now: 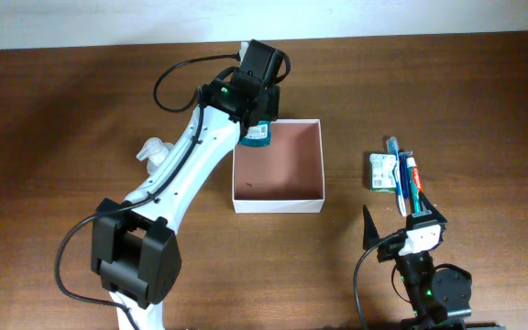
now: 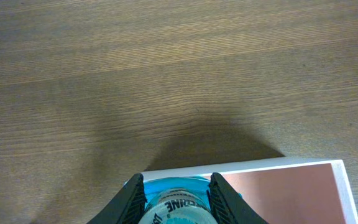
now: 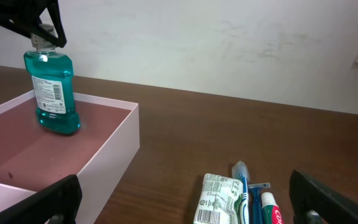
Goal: Pack container
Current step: 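Lower the Listerine bottle into the box's back-left corner, open left gripper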
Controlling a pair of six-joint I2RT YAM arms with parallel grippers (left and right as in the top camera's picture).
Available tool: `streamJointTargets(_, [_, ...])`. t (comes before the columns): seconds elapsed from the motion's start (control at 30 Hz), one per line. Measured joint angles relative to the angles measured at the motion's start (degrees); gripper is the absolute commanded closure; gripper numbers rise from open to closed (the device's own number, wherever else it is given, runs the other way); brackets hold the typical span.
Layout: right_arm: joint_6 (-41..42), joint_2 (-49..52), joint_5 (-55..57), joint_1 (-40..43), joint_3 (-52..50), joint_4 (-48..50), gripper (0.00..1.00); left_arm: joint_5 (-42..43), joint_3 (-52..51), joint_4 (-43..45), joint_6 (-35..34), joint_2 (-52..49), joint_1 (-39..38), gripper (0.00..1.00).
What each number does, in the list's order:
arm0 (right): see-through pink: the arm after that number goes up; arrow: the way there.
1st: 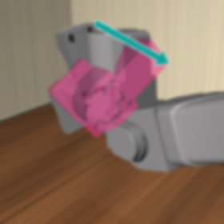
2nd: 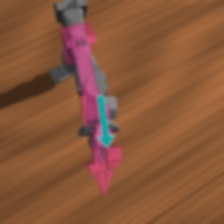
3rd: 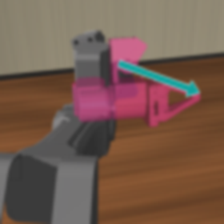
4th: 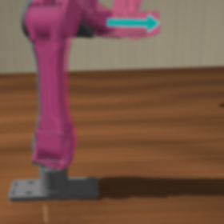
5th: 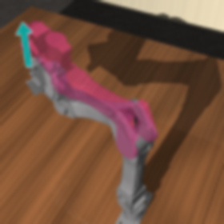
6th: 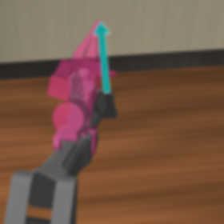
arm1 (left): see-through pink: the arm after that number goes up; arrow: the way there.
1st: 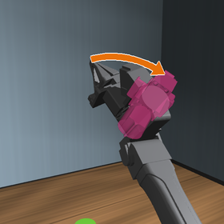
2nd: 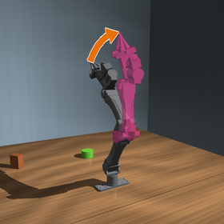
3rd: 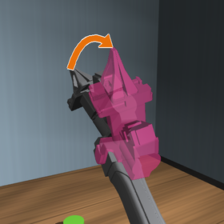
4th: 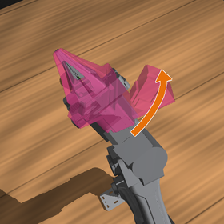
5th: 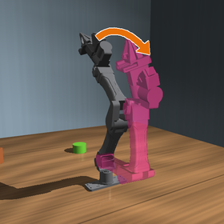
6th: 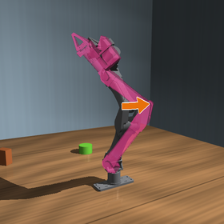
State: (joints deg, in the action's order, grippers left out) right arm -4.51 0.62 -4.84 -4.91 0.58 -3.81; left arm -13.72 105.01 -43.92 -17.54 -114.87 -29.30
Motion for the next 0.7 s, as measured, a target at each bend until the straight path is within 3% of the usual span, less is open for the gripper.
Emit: streamJointTargets(0.7, [0.0,0.0,0.0,0.0,0.0,0.0,0.02,-2.78,0.0,1.27,-2.47,-2.93,-0.07,0.72])
